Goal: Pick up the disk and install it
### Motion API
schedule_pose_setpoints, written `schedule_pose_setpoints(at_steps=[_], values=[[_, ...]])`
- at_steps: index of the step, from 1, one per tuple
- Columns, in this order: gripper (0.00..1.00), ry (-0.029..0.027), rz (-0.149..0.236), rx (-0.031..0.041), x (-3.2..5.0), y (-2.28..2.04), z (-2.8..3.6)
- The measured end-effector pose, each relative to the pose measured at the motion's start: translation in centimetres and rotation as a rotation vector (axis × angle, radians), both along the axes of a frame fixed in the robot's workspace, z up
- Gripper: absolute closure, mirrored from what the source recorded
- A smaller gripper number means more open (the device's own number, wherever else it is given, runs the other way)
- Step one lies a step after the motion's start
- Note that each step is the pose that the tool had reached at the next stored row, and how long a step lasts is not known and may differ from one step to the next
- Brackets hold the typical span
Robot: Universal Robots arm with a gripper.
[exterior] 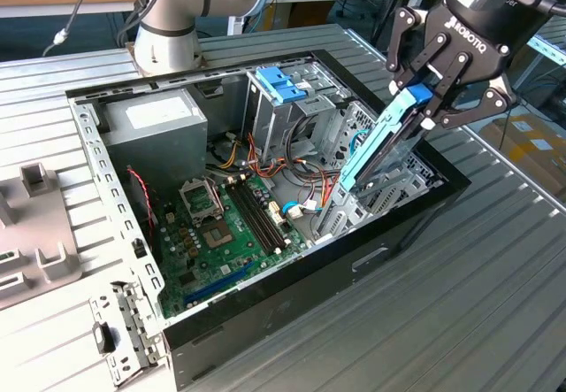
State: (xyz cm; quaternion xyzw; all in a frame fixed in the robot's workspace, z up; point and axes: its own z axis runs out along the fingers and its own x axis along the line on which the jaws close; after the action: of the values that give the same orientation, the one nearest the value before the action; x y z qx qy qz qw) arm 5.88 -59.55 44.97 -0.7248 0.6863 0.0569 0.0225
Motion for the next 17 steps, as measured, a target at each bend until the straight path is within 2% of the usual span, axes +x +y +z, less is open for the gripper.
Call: schedule_pose_setpoints(at_steps=[3,8,13,17], values=[[0.63,0.0001,0.007,-0.0005,0.71,0.0,-0.21],[0.63,0.0001,0.007,-0.0011,1.17,0.0,-0.44],[0.63,0.0001,0.006,-0.0069,1.18,0.0,-0.89],[0.63,0.0003,-0.012,-0.0097,1.22,0.01,-1.2]])
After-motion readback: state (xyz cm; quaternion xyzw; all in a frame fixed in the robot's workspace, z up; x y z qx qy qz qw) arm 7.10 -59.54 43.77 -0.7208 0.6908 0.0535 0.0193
